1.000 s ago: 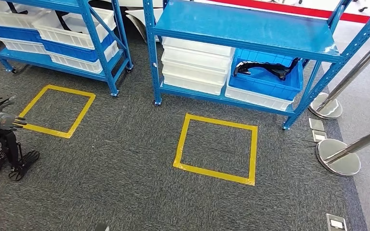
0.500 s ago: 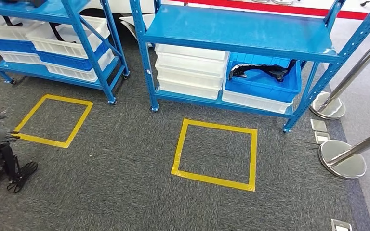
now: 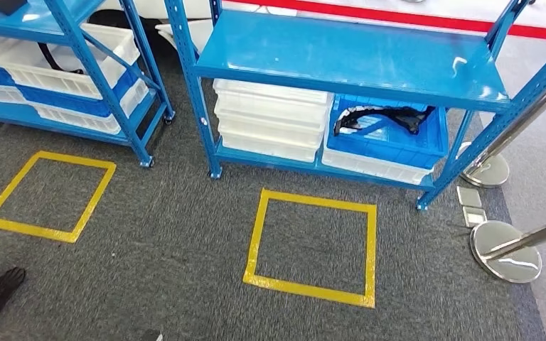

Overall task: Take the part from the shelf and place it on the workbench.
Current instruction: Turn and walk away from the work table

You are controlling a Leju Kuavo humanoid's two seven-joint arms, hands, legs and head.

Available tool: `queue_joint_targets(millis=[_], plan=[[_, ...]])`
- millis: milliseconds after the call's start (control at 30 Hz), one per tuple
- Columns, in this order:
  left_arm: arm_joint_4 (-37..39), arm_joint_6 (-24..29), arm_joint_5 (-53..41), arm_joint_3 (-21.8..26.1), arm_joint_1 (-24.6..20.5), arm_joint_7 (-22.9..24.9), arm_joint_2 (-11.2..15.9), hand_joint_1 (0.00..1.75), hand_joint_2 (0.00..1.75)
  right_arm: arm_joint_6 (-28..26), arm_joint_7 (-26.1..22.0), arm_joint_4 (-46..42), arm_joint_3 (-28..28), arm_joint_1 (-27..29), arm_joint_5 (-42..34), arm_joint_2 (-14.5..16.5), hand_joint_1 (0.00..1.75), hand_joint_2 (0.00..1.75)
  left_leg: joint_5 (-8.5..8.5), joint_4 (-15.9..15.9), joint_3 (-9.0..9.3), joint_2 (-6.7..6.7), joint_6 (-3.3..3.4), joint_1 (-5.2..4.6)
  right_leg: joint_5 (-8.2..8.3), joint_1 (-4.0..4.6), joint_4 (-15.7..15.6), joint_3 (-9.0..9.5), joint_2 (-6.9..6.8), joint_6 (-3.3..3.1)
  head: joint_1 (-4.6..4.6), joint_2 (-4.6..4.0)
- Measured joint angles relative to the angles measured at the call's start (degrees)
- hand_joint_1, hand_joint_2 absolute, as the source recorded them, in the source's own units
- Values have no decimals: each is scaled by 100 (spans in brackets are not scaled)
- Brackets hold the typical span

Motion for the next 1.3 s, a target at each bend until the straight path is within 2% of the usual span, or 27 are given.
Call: queue_joint_targets(millis=[33,100,133,167,200,267,300,333,367,400,467,500,567,600,633,667,767,800,833,933,967,1000,1067,1100,1167,1233,1300], plan=[[-110,3,0,1,-93,4,-4,0,0,0,1,128,-1,110,0,-10,0,0,-80,-76,172,-33,5,1,-213,-9,258,-325,-9,11,4,0],[-305,6,0,1,-192,4,-4,0,0,0,6,351,-2,338,0,-24,0,0,-260,-220,564,-113,0,6,-767,-17,334,-808,-13,19,10,0],[-367,3,0,1,-200,3,-4,0,0,0,8,424,-1,413,0,-26,0,0,-356,-281,766,-154,-8,7,-911,-16,192,-974,-14,15,16,0],[-407,1,0,0,-184,4,-5,0,0,0,8,474,-1,447,0,-27,0,0,-456,-332,965,-184,-19,7,-842,-12,-46,-1112,-14,-3,24,0],[-420,0,0,0,-135,10,-7,0,0,0,4,498,-1,429,0,-27,0,0,-563,-379,1124,-199,-32,6,-466,-3,-369,-1218,-18,-39,34,0],[-363,-2,0,1,47,43,-19,0,0,0,-5,480,-2,261,1,-29,0,0,-793,-413,1384,-194,-74,-5,694,21,-925,-1323,-25,-136,62,0],[-304,-2,0,1,177,50,-27,0,0,0,-13,427,-2,126,1,-24,0,0,-906,-434,1498,-185,-101,-11,1100,33,-1045,-1309,-22,-176,70,0],[-224,-2,0,1,315,56,-32,0,0,0,-21,340,-2,-39,1,-18,0,0,-964,-408,1588,-172,-132,-16,1254,43,-1060,-1269,-17,-209,79,0],[-135,-2,0,1,451,50,-35,0,0,0,-30,225,-1,-234,1,-9,0,0,-941,-288,1577,-155,-167,-19,1211,44,-1035,-1202,-1,-236,81,0],[-28,-2,0,0,581,46,-35,0,0,0,-38,93,-1,-443,0,-4,0,0,-838,-23,1461,-120,-195,-18,1151,46,-1046,-1162,11,-265,78,0],[229,-3,0,-2,833,58,-24,0,0,0,-55,-188,-2,-835,0,-4,0,0,-663,825,911,-32,-243,-17,1077,34,-1132,-1062,47,-328,67,0],[372,-4,0,-3,973,62,-11,0,0,0,-64,-332,-2,-1001,0,-7,0,0,-750,1226,603,6,-259,-15,1031,31,-1173,-991,70,-351,62,0],[649,-5,0,-3,1240,63,19,0,0,0,-73,-603,-4,-1247,0,-16,0,0,-1230,1667,118,38,-267,-14,914,36,-1216,-825,126,-369,58,0],[760,-5,0,-3,1344,58,31,0,0,0,-70,-713,-5,-1323,0,-19,0,0,-1464,1702,-41,40,-263,-15,851,40,-1223,-738,153,-369,58,0],[844,-3,0,-3,1410,52,39,0,0,0,-68,-799,-5,-1362,0,-21,0,0,-1578,1605,-137,42,-253,-17,788,44,-1224,-651,174,-367,57,0],[896,-3,0,-3,1434,45,45,0,0,0,-66,-856,-5,-1371,0,-21,0,0,-1494,1381,-174,45,-237,-21,726,47,-1224,-566,189,-362,56,0],[930,-2,0,-3,1256,40,54,0,0,0,-42,-872,-5,-1196,0,-17,0,0,-540,424,-94,57,-160,-52,561,64,-1215,-406,191,-328,59,0],[909,-2,0,-3,1146,38,55,0,0,0,-34,-843,-5,-1098,0,-14,0,0,-341,252,-64,59,-137,-63,514,72,-1204,-403,190,-306,59,0],[853,-3,0,-3,1021,31,56,0,0,0,-25,-780,-4,-973,0,-11,0,0,-247,184,-44,62,-116,-71,472,80,-1197,-397,196,-281,59,0],[509,-7,0,-4,547,-4,23,0,0,2,2,-479,-4,-474,1,-9,0,0,-131,103,42,58,-36,-25,333,98,-1148,-357,168,-179,63,0],[379,-8,0,-4,377,-9,8,0,0,4,7,-357,-3,-306,1,-8,0,0,-121,71,68,41,-12,-5,220,97,-995,-414,125,-137,78,0],[253,-6,0,-3,217,-6,-6,0,0,6,11,-229,-2,-162,1,-9,0,0,-120,51,89,23,3,7,52,83,-702,-555,77,-94,93,0],[20,3,0,2,-46,0,-20,0,0,7,10,31,-1,72,0,-14,0,0,-152,41,116,-8,15,9,-301,41,111,-1016,5,-24,114,0],[-94,8,0,3,-141,2,-26,0,0,7,10,150,-1,161,0,-20,0,0,-173,42,131,-19,14,10,-371,23,410,-1211,-9,-5,114,0],[-270,8,0,3,-247,0,-28,0,0,7,9,329,-1,291,0,-25,0,0,-215,42,175,-54,7,13,-213,2,442,-1315,-17,2,116,0],[-334,7,0,2,-269,1,-26,0,0,7,8,395,-1,338,0,-26,0,0,-236,41,204,-79,2,16,-33,-5,241,-1255,-18,-4,119,0],[-336,7,0,2,-268,1,-26,0,0,7,8,396,-1,340,0,-26,0,0,-237,41,206,-80,1,16,-24,-6,228,-1250,-18,-4,119,0]])
